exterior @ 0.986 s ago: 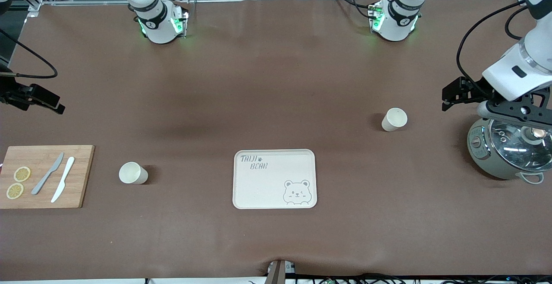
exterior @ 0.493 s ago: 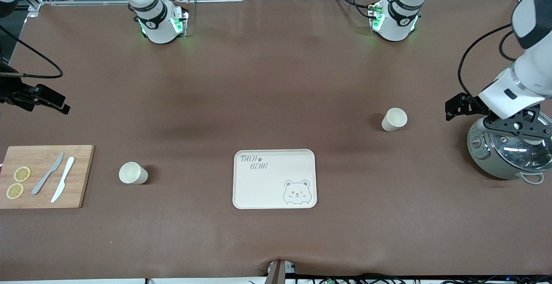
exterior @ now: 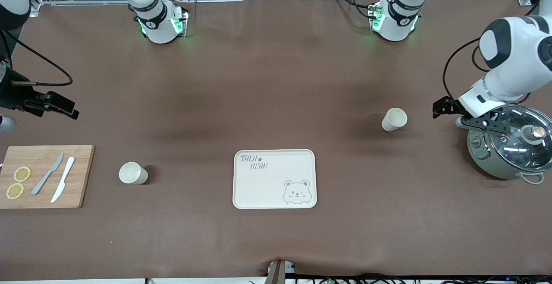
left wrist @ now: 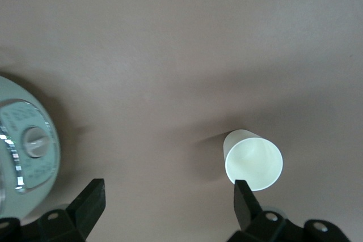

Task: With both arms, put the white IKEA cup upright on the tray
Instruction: 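Lower the left gripper onto the cup by the pot while the right gripper reaches out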

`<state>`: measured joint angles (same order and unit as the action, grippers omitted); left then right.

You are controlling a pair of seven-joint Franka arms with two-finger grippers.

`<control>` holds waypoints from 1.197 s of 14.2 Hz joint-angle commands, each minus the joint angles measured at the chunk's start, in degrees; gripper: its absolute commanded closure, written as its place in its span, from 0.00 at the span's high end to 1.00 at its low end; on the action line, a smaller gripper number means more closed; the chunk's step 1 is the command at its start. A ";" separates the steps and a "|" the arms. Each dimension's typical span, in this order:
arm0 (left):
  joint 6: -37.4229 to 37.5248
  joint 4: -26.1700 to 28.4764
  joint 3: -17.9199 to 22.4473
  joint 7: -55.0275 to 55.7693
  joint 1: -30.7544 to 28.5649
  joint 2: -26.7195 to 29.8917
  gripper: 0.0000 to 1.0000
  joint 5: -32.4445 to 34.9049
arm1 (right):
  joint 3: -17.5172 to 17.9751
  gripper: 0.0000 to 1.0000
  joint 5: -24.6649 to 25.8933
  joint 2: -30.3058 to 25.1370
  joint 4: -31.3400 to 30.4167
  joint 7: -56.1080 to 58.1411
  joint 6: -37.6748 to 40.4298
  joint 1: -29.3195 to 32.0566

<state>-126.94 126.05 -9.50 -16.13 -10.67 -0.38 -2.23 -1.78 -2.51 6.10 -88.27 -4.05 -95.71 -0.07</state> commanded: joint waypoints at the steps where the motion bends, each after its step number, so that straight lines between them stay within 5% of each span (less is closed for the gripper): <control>1: -9.68 7.78 -0.69 -0.05 -0.06 1.26 1.00 -2.25 | -0.16 1.00 -0.21 0.67 0.38 -0.08 -1.32 -0.46; 7: -27.55 14.30 -5.61 8.56 0.91 -5.24 1.00 -2.25 | -0.24 1.00 -0.46 2.33 0.38 -0.26 -3.50 -3.81; 14: -32.49 17.46 -5.88 8.57 0.82 -7.01 1.00 -1.90 | -0.51 1.00 0.49 13.22 3.54 0.71 -8.78 -2.92; 17: -32.67 19.40 -5.88 8.57 0.74 -5.95 1.00 -1.81 | -0.60 1.00 0.49 16.92 3.90 9.48 -12.81 -0.65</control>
<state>-158.65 142.76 -15.12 -7.66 -9.65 -8.64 -3.75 -2.76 -2.34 20.33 -86.95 1.05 -107.23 -2.82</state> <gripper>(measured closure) 0.000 0.000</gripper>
